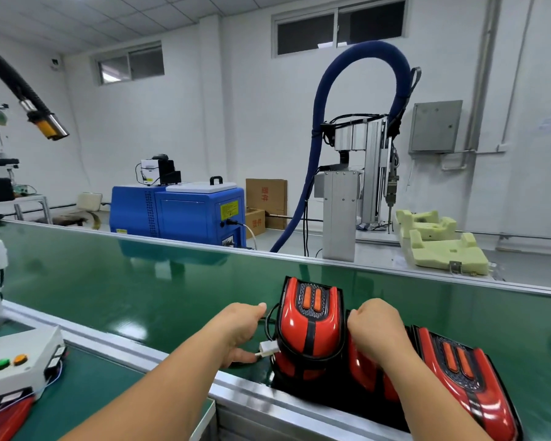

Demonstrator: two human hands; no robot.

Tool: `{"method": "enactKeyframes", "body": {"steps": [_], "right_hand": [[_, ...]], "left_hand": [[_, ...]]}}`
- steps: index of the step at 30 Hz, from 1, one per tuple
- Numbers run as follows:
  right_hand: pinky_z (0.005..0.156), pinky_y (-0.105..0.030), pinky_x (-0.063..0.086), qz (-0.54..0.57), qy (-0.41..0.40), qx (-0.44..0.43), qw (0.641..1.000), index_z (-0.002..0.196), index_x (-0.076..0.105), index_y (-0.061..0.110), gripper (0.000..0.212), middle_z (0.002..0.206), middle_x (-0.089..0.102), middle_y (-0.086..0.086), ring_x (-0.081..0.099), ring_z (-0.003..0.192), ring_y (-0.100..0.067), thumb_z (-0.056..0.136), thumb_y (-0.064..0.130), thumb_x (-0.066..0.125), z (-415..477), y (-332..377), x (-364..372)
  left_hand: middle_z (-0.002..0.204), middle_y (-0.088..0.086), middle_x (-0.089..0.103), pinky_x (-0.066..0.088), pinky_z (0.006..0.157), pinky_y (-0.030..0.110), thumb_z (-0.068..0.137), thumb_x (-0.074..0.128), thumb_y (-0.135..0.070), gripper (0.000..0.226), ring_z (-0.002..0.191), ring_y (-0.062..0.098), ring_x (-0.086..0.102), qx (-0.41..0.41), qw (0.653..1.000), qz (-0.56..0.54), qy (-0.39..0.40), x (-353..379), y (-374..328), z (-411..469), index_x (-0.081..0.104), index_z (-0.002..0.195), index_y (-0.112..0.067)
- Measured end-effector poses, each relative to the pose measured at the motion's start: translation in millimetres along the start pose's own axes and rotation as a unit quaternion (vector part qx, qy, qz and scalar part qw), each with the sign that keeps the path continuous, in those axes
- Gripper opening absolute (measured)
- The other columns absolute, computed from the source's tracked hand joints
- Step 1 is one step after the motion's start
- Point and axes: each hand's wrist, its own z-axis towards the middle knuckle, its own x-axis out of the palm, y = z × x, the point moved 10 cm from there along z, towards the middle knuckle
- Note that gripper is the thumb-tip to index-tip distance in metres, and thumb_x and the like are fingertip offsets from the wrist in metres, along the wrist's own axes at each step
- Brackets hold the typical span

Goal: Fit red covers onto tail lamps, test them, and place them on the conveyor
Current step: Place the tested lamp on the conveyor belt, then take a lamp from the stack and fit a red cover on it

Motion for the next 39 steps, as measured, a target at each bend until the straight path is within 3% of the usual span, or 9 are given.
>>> {"method": "enactKeyframes", "body": {"steps": [5, 7, 13, 16, 19, 23, 29, 35, 39], "right_hand": [[0.042, -0.022, 0.027, -0.023, -0.009, -0.011, 1.0, 0.058, 0.04, 0.009, 0.031, 0.058, 0.049, -0.004, 0.042, 0.049, -0.018, 0.087, 0.01, 0.053, -4, 9, -1], [0.043, -0.022, 0.028, -0.019, -0.014, -0.006, 1.0, 0.058, 0.041, 0.009, 0.03, 0.058, 0.05, -0.004, 0.043, 0.049, -0.018, 0.085, 0.009, 0.053, -4, 9, -3], [0.045, -0.026, 0.025, -0.04, 0.006, -0.001, 0.999, 0.058, 0.035, 0.01, 0.028, 0.057, 0.045, -0.004, 0.035, 0.049, -0.019, 0.08, 0.005, 0.052, -12, 12, 1], [0.044, -0.024, 0.026, -0.041, -0.028, -0.001, 0.999, 0.057, 0.037, 0.01, 0.029, 0.058, 0.045, -0.004, 0.037, 0.05, -0.02, 0.082, 0.005, 0.051, -13, 20, -12], [0.047, -0.023, 0.031, -0.059, -0.049, -0.022, 0.997, 0.061, 0.044, 0.018, 0.028, 0.064, 0.047, 0.0, 0.046, 0.06, -0.021, 0.089, 0.017, 0.048, -16, 44, -20], [0.056, -0.03, 0.034, -0.066, -0.031, -0.099, 0.992, 0.062, 0.049, 0.011, 0.032, 0.069, 0.051, -0.004, 0.049, 0.068, -0.027, 0.094, 0.017, 0.046, -24, 103, -7], [0.063, -0.031, 0.04, -0.051, 0.056, -0.226, 0.971, 0.068, 0.052, 0.011, 0.031, 0.075, 0.058, -0.009, 0.055, 0.074, -0.03, 0.096, 0.022, 0.043, -65, 216, 79], [0.045, -0.024, 0.031, -0.014, 0.172, -0.306, 0.936, 0.061, 0.044, 0.01, 0.027, 0.063, 0.053, -0.005, 0.046, 0.052, -0.02, 0.087, 0.015, 0.048, -152, 314, 183], [0.056, -0.025, 0.04, 0.01, 0.233, -0.379, 0.895, 0.061, 0.043, 0.016, 0.026, 0.066, 0.053, -0.001, 0.053, 0.063, -0.025, 0.086, 0.016, 0.047, -226, 372, 230]], "left_hand": [[0.154, 0.008, 0.038, 0.046, 0.098, 0.05, 0.101, 0.048, -0.036, 0.047, 0.138, 0.029, 0.04, 0.016, 0.999, 0.038, -0.021, -5, 1, 0, 0.044, 0.143, -0.015], [0.152, 0.006, 0.041, 0.044, 0.104, 0.048, 0.102, 0.048, -0.033, 0.043, 0.135, 0.026, 0.042, 0.027, 0.999, 0.03, -0.027, -10, -2, -2, 0.047, 0.141, -0.017], [0.142, 0.003, 0.048, 0.045, 0.098, 0.042, 0.101, 0.05, -0.031, 0.036, 0.128, 0.024, 0.048, 0.038, 0.999, 0.014, -0.033, -25, 0, -5, 0.052, 0.134, -0.019], [0.104, 0.0, 0.054, 0.049, 0.086, 0.036, 0.101, 0.046, -0.029, 0.011, 0.102, 0.022, 0.051, 0.06, 0.997, -0.01, -0.047, -39, -3, -10, 0.055, 0.097, -0.025], [0.083, 0.001, 0.048, 0.048, 0.066, 0.028, 0.101, 0.044, -0.028, 0.022, 0.079, 0.022, 0.044, 0.106, 0.987, -0.045, -0.11, -71, -5, -20, 0.05, 0.084, -0.017], [0.093, -0.002, 0.061, 0.047, 0.059, 0.025, 0.1, 0.049, -0.031, 0.018, 0.079, 0.014, 0.058, 0.139, 0.97, -0.109, -0.165, -118, 4, -46, 0.062, 0.092, -0.021], [0.088, -0.003, 0.062, 0.045, 0.056, 0.022, 0.098, 0.054, -0.029, 0.011, 0.075, 0.012, 0.056, 0.135, 0.953, -0.117, -0.244, -209, 35, -95, 0.063, 0.097, -0.023], [0.098, -0.002, 0.063, 0.045, 0.069, 0.026, 0.098, 0.056, -0.02, 0.013, 0.085, 0.013, 0.057, 0.112, 0.931, -0.076, -0.338, -305, 83, -158, 0.064, 0.108, -0.022], [0.088, -0.003, 0.063, 0.044, 0.057, 0.019, 0.098, 0.056, -0.016, 0.014, 0.073, 0.01, 0.053, 0.101, 0.903, -0.081, -0.41, -358, 116, -205, 0.063, 0.097, -0.029]]}}
